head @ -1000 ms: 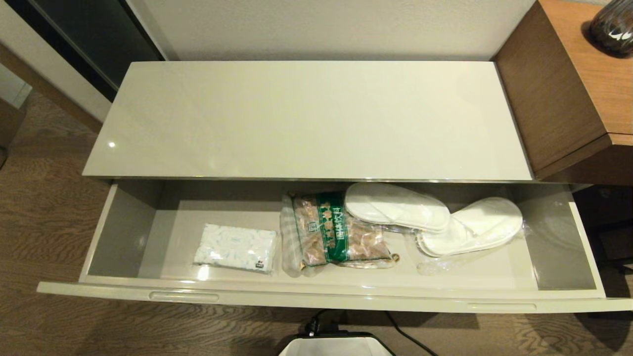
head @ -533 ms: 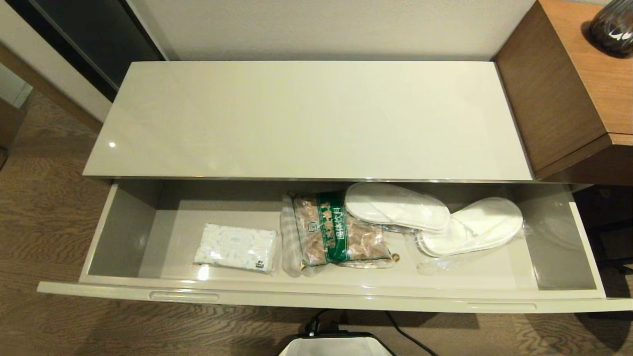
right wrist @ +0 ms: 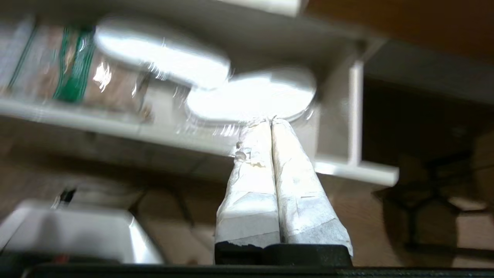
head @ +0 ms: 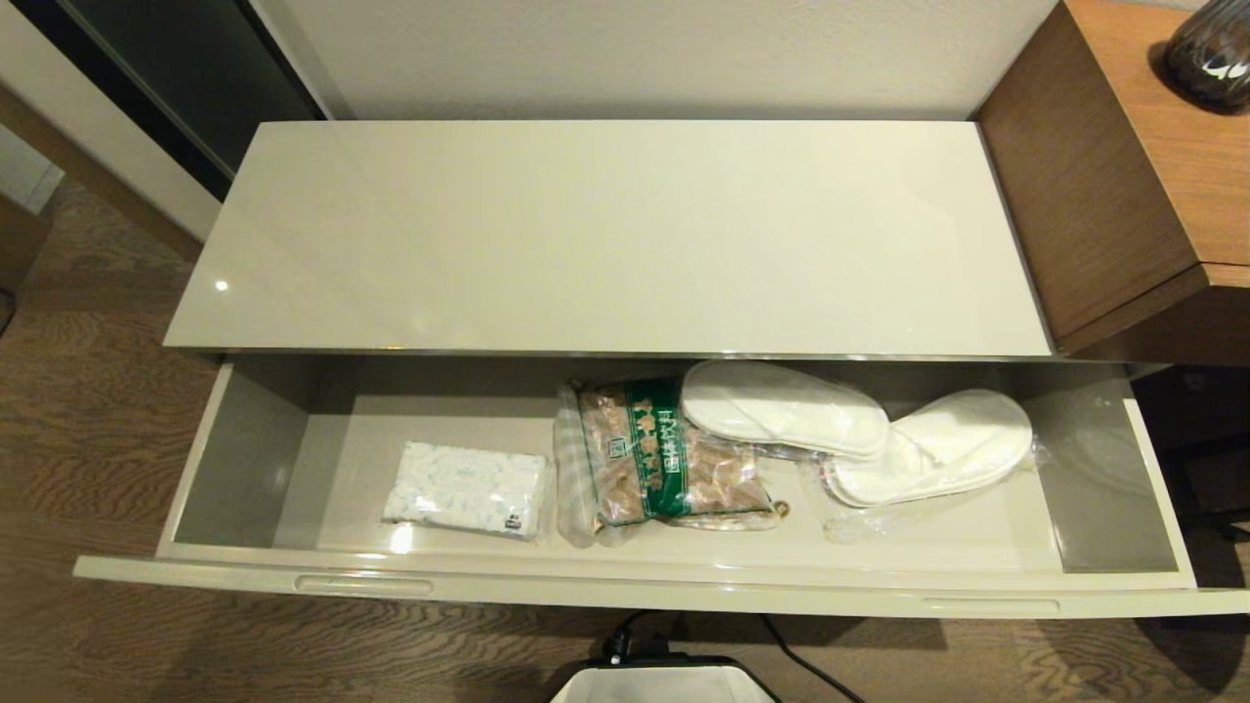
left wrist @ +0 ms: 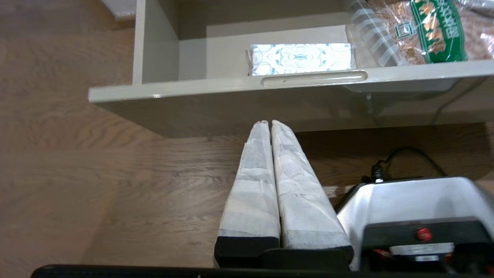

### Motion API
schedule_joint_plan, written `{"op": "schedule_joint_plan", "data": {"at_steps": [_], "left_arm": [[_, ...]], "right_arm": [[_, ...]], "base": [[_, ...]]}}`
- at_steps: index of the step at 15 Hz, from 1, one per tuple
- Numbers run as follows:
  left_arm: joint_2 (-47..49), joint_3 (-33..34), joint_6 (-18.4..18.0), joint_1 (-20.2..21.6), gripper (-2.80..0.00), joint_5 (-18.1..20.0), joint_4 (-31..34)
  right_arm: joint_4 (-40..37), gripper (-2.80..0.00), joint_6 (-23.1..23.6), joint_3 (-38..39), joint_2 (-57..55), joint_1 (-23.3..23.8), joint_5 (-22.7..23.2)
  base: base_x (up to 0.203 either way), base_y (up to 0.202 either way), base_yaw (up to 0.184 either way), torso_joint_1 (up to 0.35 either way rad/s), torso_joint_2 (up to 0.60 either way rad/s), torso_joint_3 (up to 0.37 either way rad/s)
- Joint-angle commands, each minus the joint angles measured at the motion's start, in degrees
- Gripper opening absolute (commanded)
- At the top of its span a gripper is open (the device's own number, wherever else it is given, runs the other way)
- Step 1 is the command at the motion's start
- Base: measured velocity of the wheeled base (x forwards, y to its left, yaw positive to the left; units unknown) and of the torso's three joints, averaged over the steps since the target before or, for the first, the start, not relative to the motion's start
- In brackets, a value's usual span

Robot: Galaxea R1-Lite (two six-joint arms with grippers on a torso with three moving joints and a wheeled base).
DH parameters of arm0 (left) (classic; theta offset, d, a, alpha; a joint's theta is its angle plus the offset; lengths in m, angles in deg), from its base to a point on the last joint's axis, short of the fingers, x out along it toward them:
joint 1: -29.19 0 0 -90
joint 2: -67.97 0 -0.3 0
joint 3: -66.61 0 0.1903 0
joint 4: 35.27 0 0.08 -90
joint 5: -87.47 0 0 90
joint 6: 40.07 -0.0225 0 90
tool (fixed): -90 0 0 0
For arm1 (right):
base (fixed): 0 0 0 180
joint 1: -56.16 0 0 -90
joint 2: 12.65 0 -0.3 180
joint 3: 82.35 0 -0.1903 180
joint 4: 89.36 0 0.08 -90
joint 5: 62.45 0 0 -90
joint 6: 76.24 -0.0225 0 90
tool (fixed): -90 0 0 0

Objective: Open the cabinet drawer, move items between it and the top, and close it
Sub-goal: Take out the solid drinks from the drawer

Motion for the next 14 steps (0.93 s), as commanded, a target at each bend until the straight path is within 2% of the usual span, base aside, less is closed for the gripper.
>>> {"op": "schedule_joint_plan", "data": {"at_steps": [1, 3, 6, 10, 14], "left_arm": [[0.0, 0.1, 2.9, 0.0, -2.80, -0.3, 0.0], [0.0, 0.1, 4.8, 0.0, -2.80, -1.1, -0.2], [0.0, 0.0, 4.9, 0.0, -2.80, -1.3, -0.1], [0.0, 0.0, 4.0, 0.0, -2.80, -0.8, 0.0], [0.0, 0.0, 2.2, 0.0, -2.80, -0.9, 0.0]], "right_arm": [[-4.8, -2.80, -0.2, -0.2, 1.1, 0.0, 0.2], [-4.8, -2.80, -0.2, -0.1, 1.1, 0.0, 0.2], [-4.7, -2.80, -0.3, 0.0, 1.1, 0.0, 0.2], [-0.7, -2.80, -0.3, 1.2, 1.1, 0.0, 0.2], [-0.7, -2.80, -0.4, 1.2, 1.1, 0.0, 0.1]], "base": [[0.000, 0.000, 0.000, 0.000, 0.00, 0.000], [0.000, 0.000, 0.000, 0.000, 0.00, 0.000], [0.000, 0.000, 0.000, 0.000, 0.00, 0.000], [0.000, 0.000, 0.000, 0.000, 0.00, 0.000], [0.000, 0.000, 0.000, 0.000, 0.00, 0.000]]}}
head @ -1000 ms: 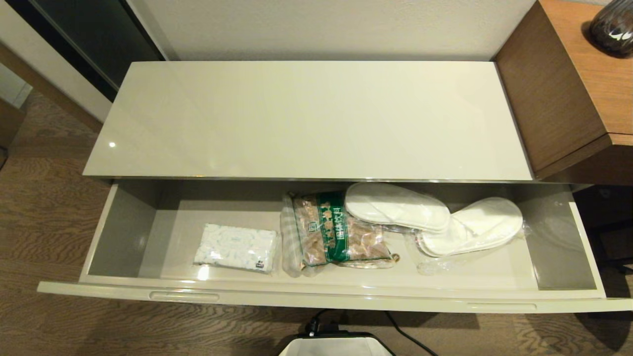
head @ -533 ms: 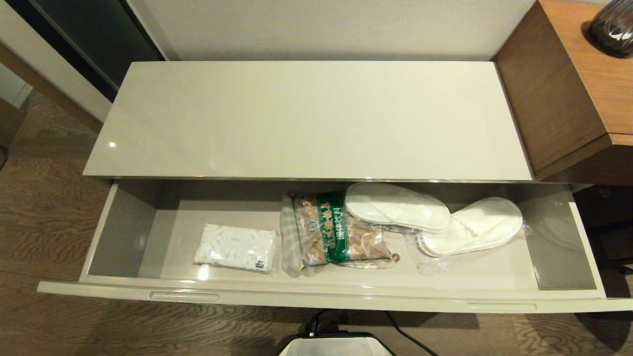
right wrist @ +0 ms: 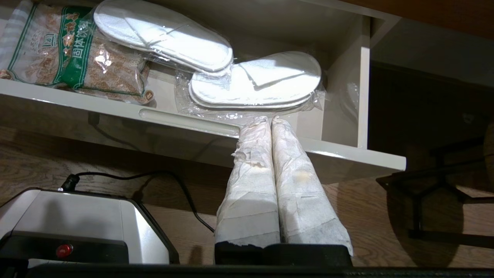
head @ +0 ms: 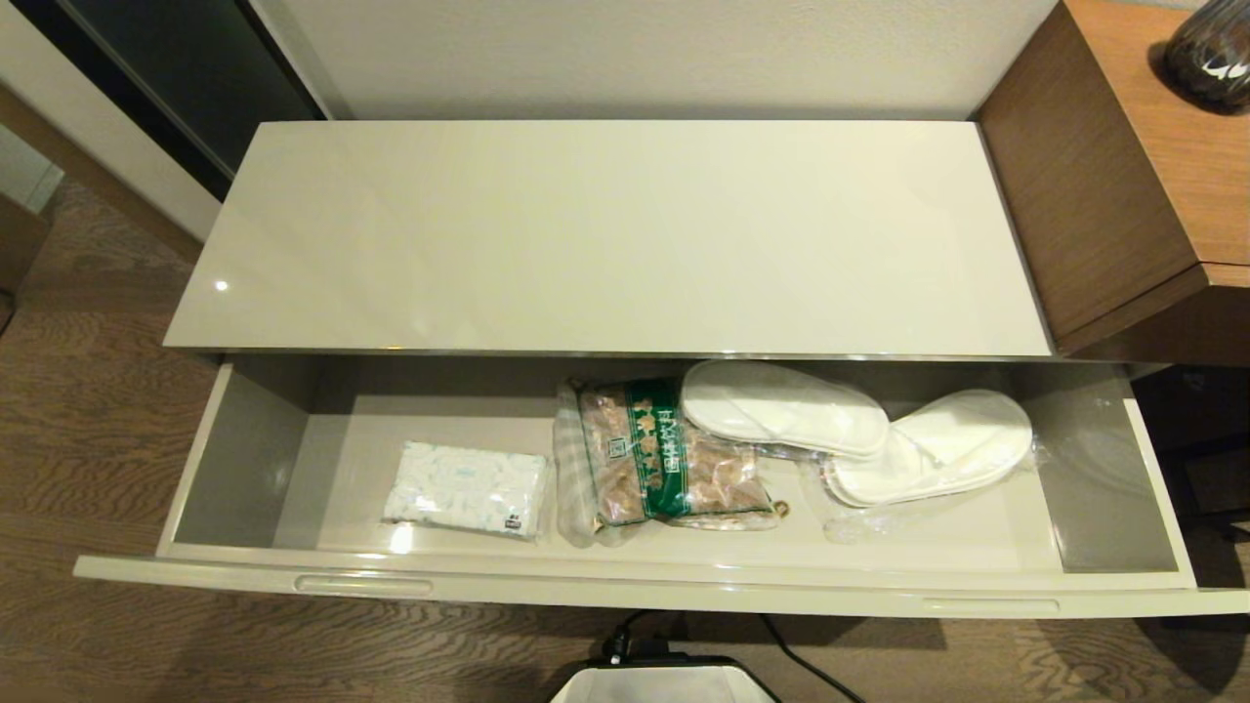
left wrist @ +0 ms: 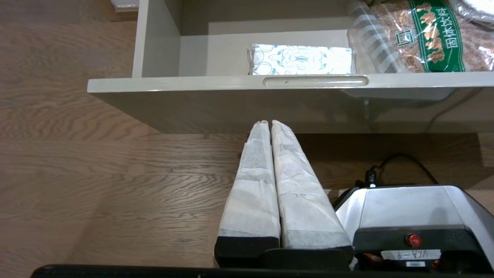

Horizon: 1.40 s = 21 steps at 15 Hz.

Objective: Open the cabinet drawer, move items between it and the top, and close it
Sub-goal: Take out the solid drinks from the drawer

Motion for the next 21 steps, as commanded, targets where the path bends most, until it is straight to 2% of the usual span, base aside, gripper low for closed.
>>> {"op": "schedule_joint_plan", "data": {"at_steps": [1, 9, 10, 12, 14, 15, 17, 19, 21], "left_arm": [[0.0, 0.0, -0.1, 0.0, -2.80, 0.0, 0.0], [0.1, -1.0, -1.6, 0.0, -2.80, 0.5, 0.3], [0.7, -3.9, -1.6, 0.0, -2.80, 0.6, 1.5], [4.5, -12.7, -0.5, 0.0, -2.80, 0.8, 8.6], [11.9, -25.5, 4.6, 0.0, -2.80, 1.6, 16.9], [18.4, -33.0, 7.9, 0.0, -2.80, 3.2, 21.3], [31.9, -46.3, 13.2, 0.0, -2.80, 9.5, 29.0], [45.2, -53.7, 16.4, -0.1, -2.80, 19.5, 33.6], [57.8, -57.6, 18.5, -0.5, -2.80, 26.9, 35.7]], "right_arm": [[0.0, -2.80, 0.1, 0.1, 1.2, 0.0, 0.1], [0.0, -2.80, 0.1, 0.1, 1.2, 0.0, 0.1], [0.0, -2.80, 0.1, 0.1, 1.2, 0.0, 0.1], [0.0, -2.80, 0.1, 0.1, 1.2, 0.0, 0.1], [0.0, -2.80, 0.1, 0.1, 1.2, 0.0, 0.1], [0.0, -2.80, 0.1, 0.1, 1.2, 0.0, 0.1], [0.0, -2.80, 0.1, 0.1, 1.2, 0.0, 0.1], [0.0, -2.80, 0.1, 0.1, 1.2, 0.0, 0.1], [0.0, -2.80, 0.1, 0.1, 1.2, 0.0, 0.1]], "base": [[0.000, 0.000, 0.000, 0.000, 0.00, 0.000], [0.000, 0.000, 0.000, 0.000, 0.00, 0.000], [0.000, 0.000, 0.000, 0.000, 0.00, 0.000], [0.000, 0.000, 0.000, 0.000, 0.00, 0.000], [0.000, 0.000, 0.000, 0.000, 0.00, 0.000], [0.000, 0.000, 0.000, 0.000, 0.00, 0.000], [0.000, 0.000, 0.000, 0.000, 0.00, 0.000], [0.000, 0.000, 0.000, 0.000, 0.00, 0.000], [0.000, 0.000, 0.000, 0.000, 0.00, 0.000]]}}
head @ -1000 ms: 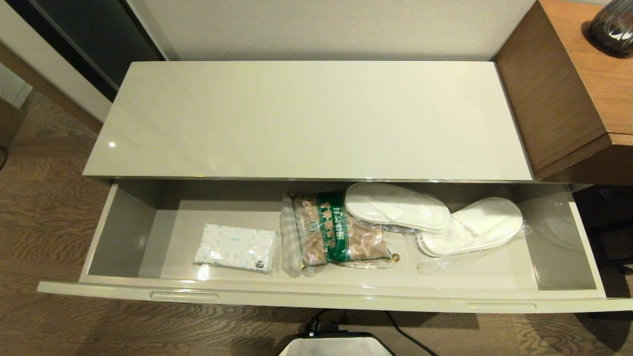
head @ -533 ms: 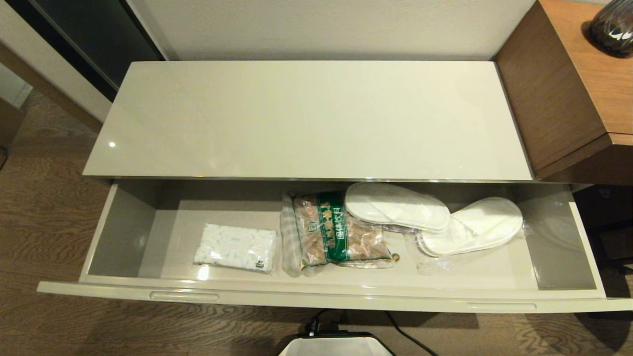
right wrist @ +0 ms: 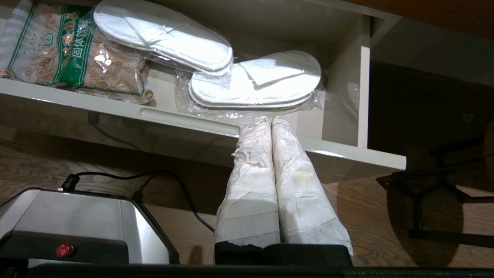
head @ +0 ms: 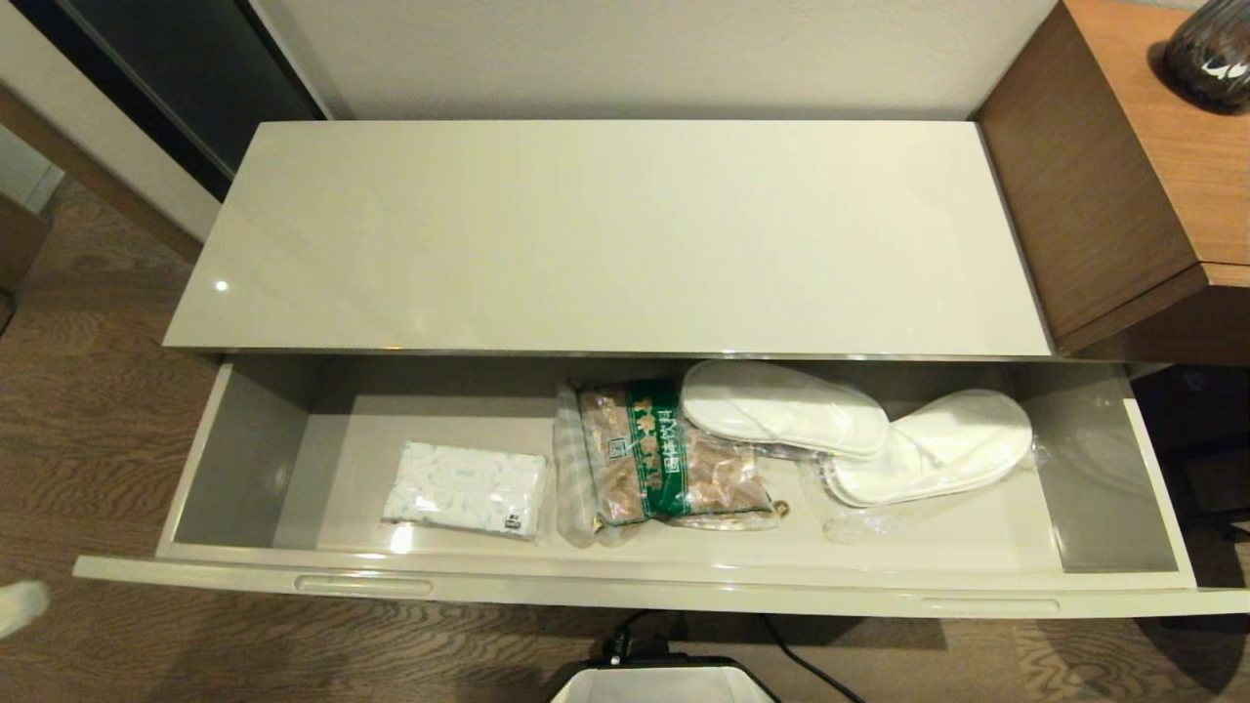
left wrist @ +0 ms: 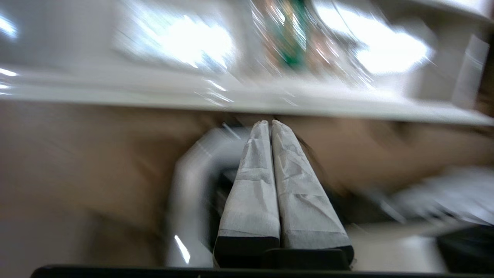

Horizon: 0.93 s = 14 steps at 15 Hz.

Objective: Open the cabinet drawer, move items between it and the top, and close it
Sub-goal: Take out the solid drinks from the drawer

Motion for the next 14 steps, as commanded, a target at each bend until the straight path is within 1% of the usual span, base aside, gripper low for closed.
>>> {"op": "schedule_joint_plan", "data": {"at_steps": [1, 3, 4, 6, 7, 8, 10, 11, 12, 13, 14], "left_arm": [[21.3, -4.7, 1.8, -1.1, -2.80, 7.5, 1.5], [31.0, -6.0, 4.1, -3.2, -2.80, 10.5, 0.0], [35.4, -6.0, 5.6, -4.5, -2.80, 11.3, -2.4], [43.2, -5.0, 8.2, -7.4, -2.80, 12.1, -9.8], [46.7, -4.5, 9.3, -8.8, -1.61, 12.2, -13.3], [49.2, -4.0, 10.2, -10.0, 0.00, 11.9, -16.0], [54.7, -3.6, 12.0, -12.2, 0.00, 10.2, -21.2], [56.8, -3.5, 14.0, -13.3, 0.00, 9.7, -24.1], [58.8, -3.5, 16.8, -15.0, 0.00, 9.4, -28.7], [59.8, -3.2, 18.5, -16.3, 0.00, 9.3, -32.8], [60.5, -3.0, 19.3, -17.2, 0.00, 9.3, -35.0]], "right_arm": [[0.0, -2.80, 0.1, 0.1, 1.2, 0.0, 0.0], [0.0, -2.80, 0.1, 0.1, 1.2, 0.0, 0.0], [0.0, -2.80, 0.1, 0.1, 1.2, 0.0, 0.0], [0.1, -2.80, 0.1, 0.1, 1.2, 0.0, 0.0], [0.1, -2.80, 0.1, 0.1, 1.2, 0.0, 0.0], [0.1, -2.80, 0.1, 0.1, 1.2, 0.0, 0.0], [0.1, -2.80, 0.1, 0.1, 1.2, 0.0, 0.0], [0.1, -2.80, 0.1, 0.1, 1.2, 0.0, 0.0], [0.1, -2.80, 0.1, 0.1, 1.2, 0.0, 0.0], [0.1, -2.80, 0.1, 0.1, 1.2, 0.0, 0.0], [0.1, -2.80, 0.1, 0.1, 1.2, 0.0, 0.0]], "base": [[0.000, 0.000, 0.000, 0.000, 0.00, 0.000], [0.000, 0.000, 0.000, 0.000, 0.00, 0.000], [0.000, 0.000, 0.000, 0.000, 0.00, 0.000], [0.000, 0.000, 0.000, 0.000, 0.00, 0.000], [0.000, 0.000, 0.000, 0.000, 0.00, 0.000], [0.000, 0.000, 0.000, 0.000, 0.00, 0.000], [0.000, 0.000, 0.000, 0.000, 0.00, 0.000], [0.000, 0.000, 0.000, 0.000, 0.00, 0.000], [0.000, 0.000, 0.000, 0.000, 0.00, 0.000], [0.000, 0.000, 0.000, 0.000, 0.00, 0.000], [0.000, 0.000, 0.000, 0.000, 0.00, 0.000]]}}
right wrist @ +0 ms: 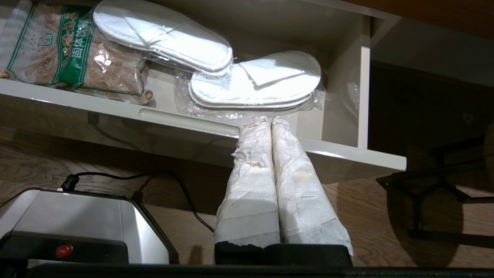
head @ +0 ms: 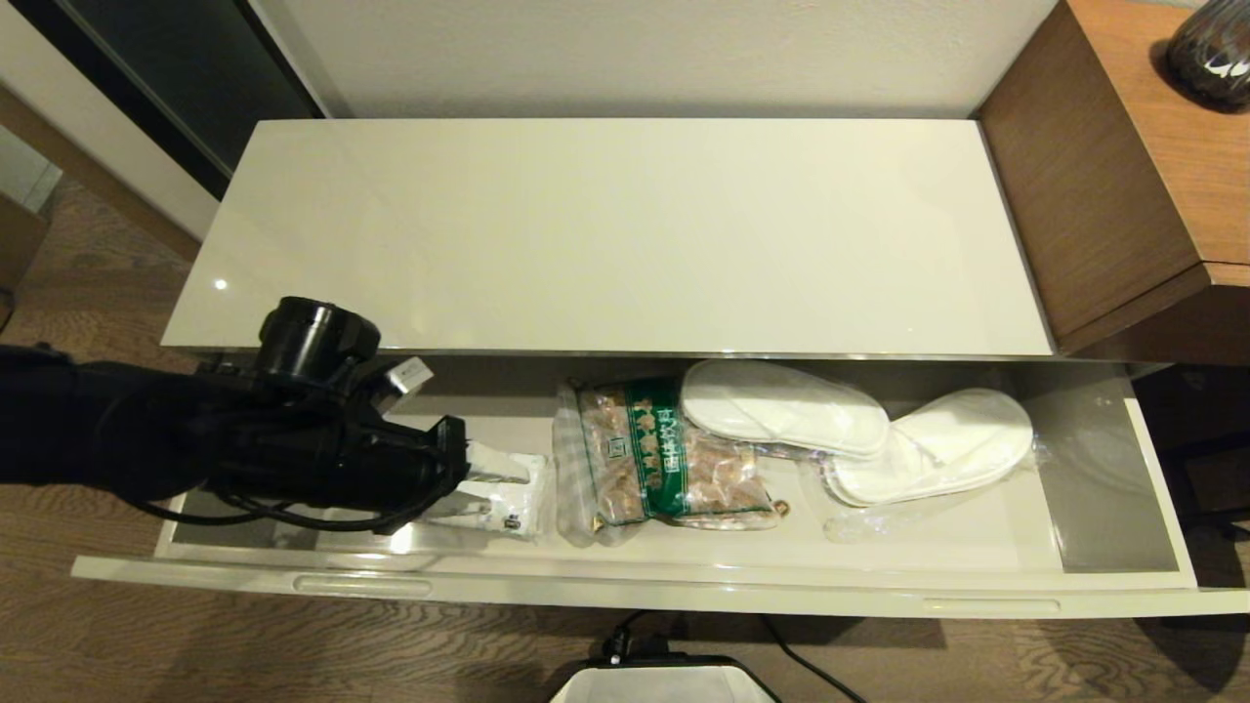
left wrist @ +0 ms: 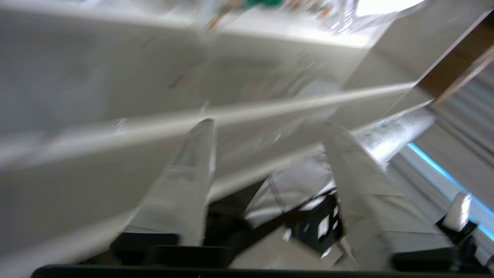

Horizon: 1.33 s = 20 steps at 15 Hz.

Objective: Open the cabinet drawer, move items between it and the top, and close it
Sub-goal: Take out the solid drinks from the drawer

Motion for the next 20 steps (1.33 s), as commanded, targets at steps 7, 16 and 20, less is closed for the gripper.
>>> {"op": "schedule_joint_plan", "data": {"at_steps": [7, 16, 20], "left_arm": [[9.0, 0.8, 10.8, -6.5, 0.00, 0.6, -19.8], [10.0, 0.1, 10.9, -8.3, 0.00, 1.0, -22.0], [10.8, -0.3, 11.2, -8.3, 0.00, 1.0, -23.9]], "right_arm": [[0.0, -2.80, 0.1, 0.1, 1.2, 0.0, 0.0], [0.0, -2.80, 0.1, 0.1, 1.2, 0.0, 0.0], [-0.1, -2.80, 0.1, 0.1, 1.2, 0.0, 0.0]], "base": [[0.000, 0.000, 0.000, 0.000, 0.00, 0.000], [0.000, 0.000, 0.000, 0.000, 0.00, 0.000], [0.000, 0.000, 0.000, 0.000, 0.00, 0.000]]}}
